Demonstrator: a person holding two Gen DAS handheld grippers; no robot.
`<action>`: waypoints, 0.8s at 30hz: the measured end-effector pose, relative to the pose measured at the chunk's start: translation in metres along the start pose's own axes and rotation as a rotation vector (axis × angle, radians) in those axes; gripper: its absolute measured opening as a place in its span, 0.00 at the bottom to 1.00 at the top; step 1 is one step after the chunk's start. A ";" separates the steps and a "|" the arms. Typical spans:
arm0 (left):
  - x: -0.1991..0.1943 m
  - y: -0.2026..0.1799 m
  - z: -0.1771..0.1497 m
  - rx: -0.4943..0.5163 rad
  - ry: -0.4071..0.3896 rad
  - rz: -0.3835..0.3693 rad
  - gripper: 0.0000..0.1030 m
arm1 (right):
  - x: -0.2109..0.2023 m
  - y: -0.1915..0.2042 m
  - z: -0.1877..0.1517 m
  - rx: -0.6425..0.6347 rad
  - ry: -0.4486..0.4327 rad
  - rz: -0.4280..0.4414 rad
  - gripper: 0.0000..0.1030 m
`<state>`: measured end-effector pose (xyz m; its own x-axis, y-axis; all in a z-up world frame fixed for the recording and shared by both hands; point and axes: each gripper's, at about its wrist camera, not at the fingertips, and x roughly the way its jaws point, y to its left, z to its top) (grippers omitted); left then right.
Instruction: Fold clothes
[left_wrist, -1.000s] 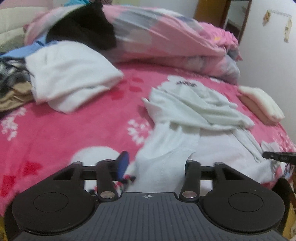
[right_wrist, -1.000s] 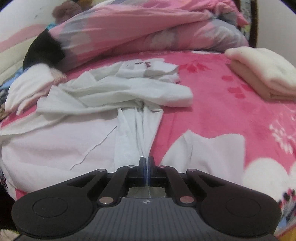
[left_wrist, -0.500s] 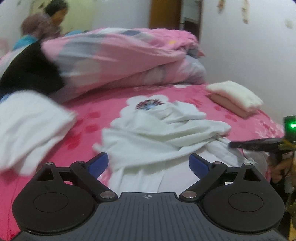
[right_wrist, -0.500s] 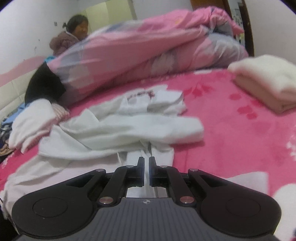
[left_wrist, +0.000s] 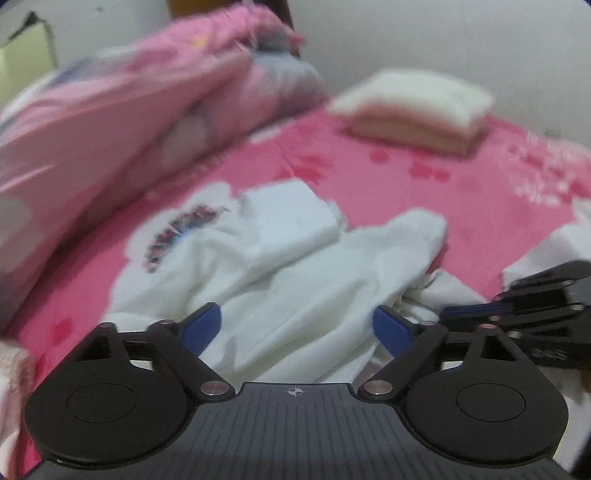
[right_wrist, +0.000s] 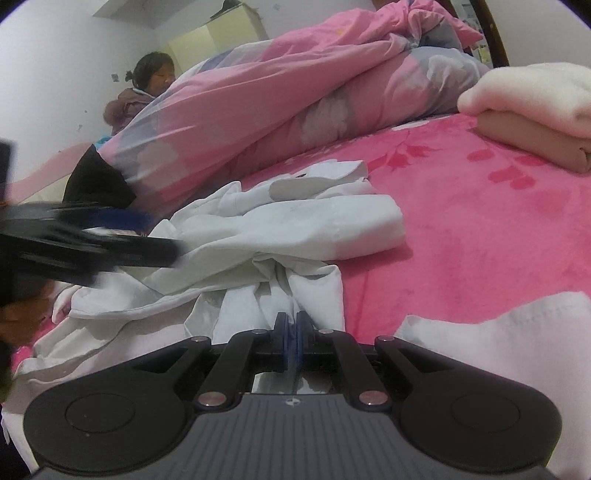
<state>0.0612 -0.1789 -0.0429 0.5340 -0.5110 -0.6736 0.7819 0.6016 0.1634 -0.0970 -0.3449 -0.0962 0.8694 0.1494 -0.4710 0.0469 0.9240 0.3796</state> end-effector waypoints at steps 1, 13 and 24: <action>0.009 0.001 0.001 -0.024 0.025 -0.010 0.49 | 0.000 0.000 0.000 0.004 0.000 0.002 0.04; -0.038 0.075 -0.002 -0.390 -0.104 0.008 0.02 | 0.001 0.000 -0.001 0.012 -0.004 0.009 0.04; -0.182 0.218 -0.069 -0.735 -0.266 0.548 0.03 | 0.000 0.002 -0.003 0.018 -0.010 0.006 0.04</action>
<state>0.1124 0.0877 0.0653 0.8925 -0.1118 -0.4370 0.0515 0.9877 -0.1474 -0.0987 -0.3420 -0.0980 0.8746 0.1517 -0.4605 0.0499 0.9166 0.3966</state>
